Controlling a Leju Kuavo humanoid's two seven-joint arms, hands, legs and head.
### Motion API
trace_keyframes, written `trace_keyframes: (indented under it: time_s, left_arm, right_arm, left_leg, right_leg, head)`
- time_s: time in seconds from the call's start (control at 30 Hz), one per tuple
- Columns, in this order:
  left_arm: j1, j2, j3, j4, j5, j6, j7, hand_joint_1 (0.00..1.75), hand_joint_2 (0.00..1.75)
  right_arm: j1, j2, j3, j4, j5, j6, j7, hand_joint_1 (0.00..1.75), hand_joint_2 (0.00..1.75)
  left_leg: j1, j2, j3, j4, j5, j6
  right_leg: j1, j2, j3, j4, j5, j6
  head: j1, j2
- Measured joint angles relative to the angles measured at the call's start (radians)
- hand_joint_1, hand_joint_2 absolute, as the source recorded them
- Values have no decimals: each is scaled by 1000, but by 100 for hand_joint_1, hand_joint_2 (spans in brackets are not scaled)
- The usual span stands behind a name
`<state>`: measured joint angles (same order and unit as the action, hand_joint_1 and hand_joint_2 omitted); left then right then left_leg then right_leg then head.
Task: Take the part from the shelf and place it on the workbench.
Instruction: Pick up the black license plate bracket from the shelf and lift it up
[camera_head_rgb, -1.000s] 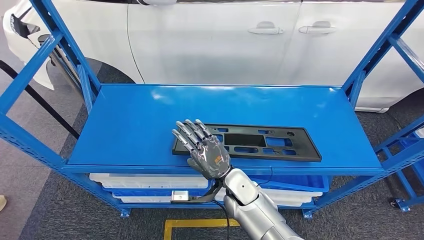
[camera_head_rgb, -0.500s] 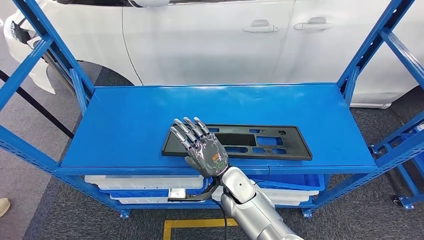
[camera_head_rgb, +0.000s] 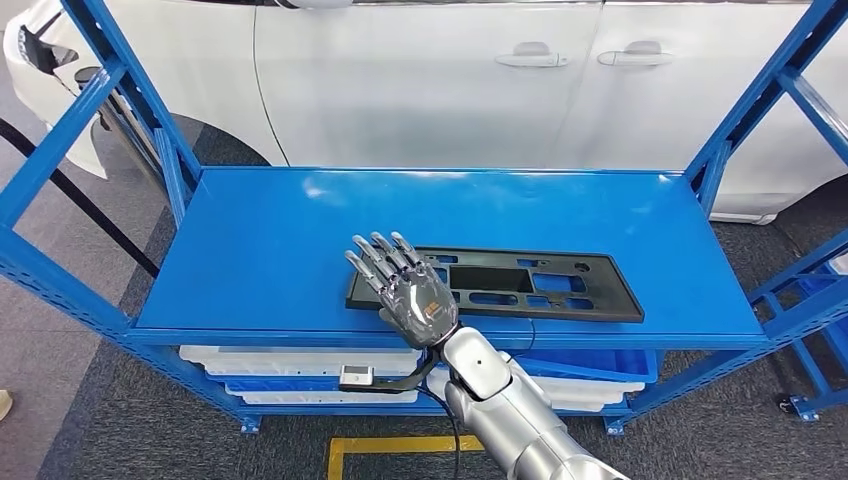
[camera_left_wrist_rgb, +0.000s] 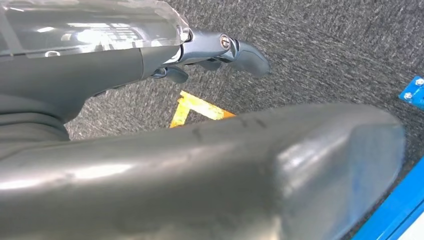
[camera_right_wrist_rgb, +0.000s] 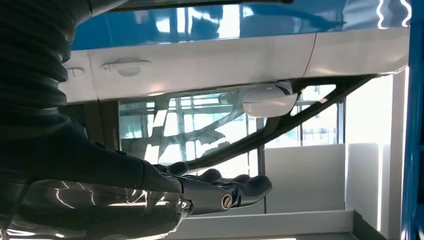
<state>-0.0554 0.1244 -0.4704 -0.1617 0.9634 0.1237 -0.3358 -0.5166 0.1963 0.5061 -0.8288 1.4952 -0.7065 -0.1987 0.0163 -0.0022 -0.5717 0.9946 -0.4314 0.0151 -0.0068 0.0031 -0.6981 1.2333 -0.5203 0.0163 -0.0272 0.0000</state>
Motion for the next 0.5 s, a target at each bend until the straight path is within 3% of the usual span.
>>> trace_keyframes:
  time_s: [0.07, 0.13, 0.23, 0.3, 0.4, 0.43, 0.47, 0.5]
  left_arm:
    - [-1, 0, 0, 0, 0, -2, -1, 0, 0]
    - [-1, 0, 0, 0, 0, -4, -1, 0, 0]
    - [-1, 0, -1, 0, 0, -5, -1, 0, 0]
    - [-1, 0, -1, 0, -1, -5, -1, 0, 0]
    - [-1, 1, -2, 0, -4, -7, -1, 0, 0]
    - [0, 1, -2, 0, -5, -8, -1, 0, 0]
    - [1, 1, -3, 0, -7, -8, -1, 0, 0]
    - [2, 2, -5, 0, -8, -9, -1, 0, 0]
  right_arm:
    - [-5, -1, 2, 17, 4, 0, 2, 0, 175]
    - [-11, -1, 3, 32, 9, 0, 8, 0, 175]
    - [-15, -1, 6, 52, 13, 0, 15, 0, 175]
    - [-21, -1, 9, 62, 15, 0, 20, 0, 175]
    - [-28, -3, 16, 84, 26, 0, 42, 0, 175]
    - [-29, -5, 18, 93, 33, 0, 52, 0, 175]
    - [-30, -7, 20, 101, 38, 0, 62, 0, 175]
    - [-34, -10, 21, 108, 43, 0, 69, 0, 175]
  left_leg:
    - [-2, -1, 0, 5, -4, -6]
    - [-6, -1, -2, 9, -8, -14]
    - [-5, -1, -2, 11, -13, -32]
    - [-3, 0, -19, 53, -42, -44]
    - [0, 0, -107, 240, -130, -56]
    - [0, 0, -129, 284, -140, -58]
    - [0, 0, -134, 290, -129, -58]
    - [1, 0, -120, 257, -102, -58]
  right_leg:
    - [2, -1, 62, -130, 61, -7]
    - [4, -1, 96, -206, 82, -15]
    - [6, -1, 100, -219, 82, -32]
    - [2, -2, 103, -225, 85, -43]
    - [2, -3, 104, -226, 85, -50]
    - [3, -3, 104, -226, 85, -51]
    - [3, -2, 105, -225, 84, -51]
    - [3, -1, 105, -225, 84, -50]
  head:
    - [0, 0]
    - [0, 0]
    - [0, 0]
    - [0, 0]
    - [0, 0]
    - [0, 0]
    - [0, 0]
    - [0, 0]
